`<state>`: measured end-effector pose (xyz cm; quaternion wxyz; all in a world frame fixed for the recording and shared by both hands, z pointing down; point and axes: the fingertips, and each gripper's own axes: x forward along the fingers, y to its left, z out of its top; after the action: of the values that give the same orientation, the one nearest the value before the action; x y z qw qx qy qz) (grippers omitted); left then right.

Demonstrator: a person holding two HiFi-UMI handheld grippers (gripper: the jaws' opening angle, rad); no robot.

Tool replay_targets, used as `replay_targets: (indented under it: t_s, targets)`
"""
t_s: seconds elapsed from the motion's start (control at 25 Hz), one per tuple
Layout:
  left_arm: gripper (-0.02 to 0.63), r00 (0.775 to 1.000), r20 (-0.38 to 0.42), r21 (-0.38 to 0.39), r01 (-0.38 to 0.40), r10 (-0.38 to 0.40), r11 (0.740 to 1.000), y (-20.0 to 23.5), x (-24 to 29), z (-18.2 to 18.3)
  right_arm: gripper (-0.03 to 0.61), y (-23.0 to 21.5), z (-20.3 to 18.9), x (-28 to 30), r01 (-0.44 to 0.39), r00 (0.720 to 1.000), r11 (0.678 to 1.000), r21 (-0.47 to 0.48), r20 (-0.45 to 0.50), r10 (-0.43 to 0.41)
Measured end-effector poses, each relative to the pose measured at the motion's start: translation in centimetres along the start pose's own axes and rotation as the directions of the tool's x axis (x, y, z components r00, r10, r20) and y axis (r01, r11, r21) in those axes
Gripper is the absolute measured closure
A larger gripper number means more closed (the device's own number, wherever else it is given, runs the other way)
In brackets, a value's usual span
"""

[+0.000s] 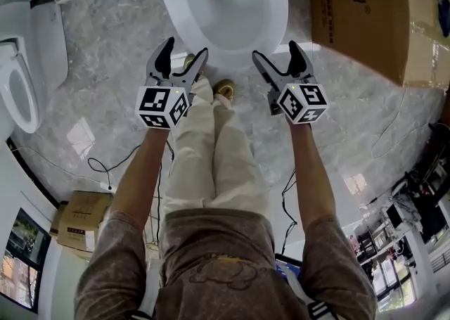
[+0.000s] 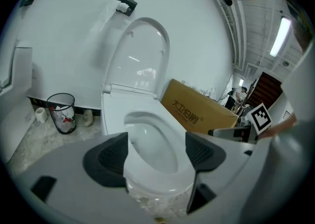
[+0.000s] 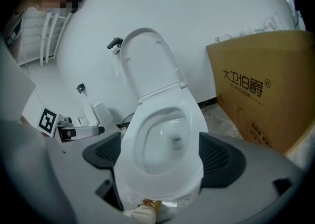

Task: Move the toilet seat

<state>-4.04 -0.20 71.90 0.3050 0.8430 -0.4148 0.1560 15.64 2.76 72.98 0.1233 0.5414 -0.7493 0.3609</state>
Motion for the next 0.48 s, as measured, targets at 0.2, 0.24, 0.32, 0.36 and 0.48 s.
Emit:
replay_targets:
  t_s: [0.2,0.24,0.32,0.36,0.48]
  targets:
    - [0.225,1.000,-0.015,-0.094,0.009,-0.011,0.996,0.3,0.4,-1.2,0.049,-1.1,-1.5,0.3,0.008,1.000,0.998,0.070,-0.017,-0.007]
    - [0.221,1.000,-0.022,-0.102,0.009,-0.011,0.995,0.3,0.5,-1.6,0.043,-1.3,-1.9,0.4,0.005,1.000,0.997,0.077,-0.023,-0.003]
    - [0.218,0.999,-0.043,-0.106,0.010,-0.014,0.994,0.4,0.9,-2.4,0.038,-1.6,-2.7,0.7,-0.003,0.999,0.995,0.104,-0.035,0.007]
    - [0.216,0.998,-0.054,-0.107,0.010,-0.016,0.994,0.4,1.0,-2.9,0.038,-1.8,-3.1,0.9,-0.006,0.999,0.993,0.121,-0.041,0.011]
    - [0.215,0.996,-0.085,-0.126,0.001,-0.012,0.992,0.6,1.6,-4.5,0.038,-2.6,-4.6,1.3,-0.005,0.997,0.989,0.148,-0.071,0.016]
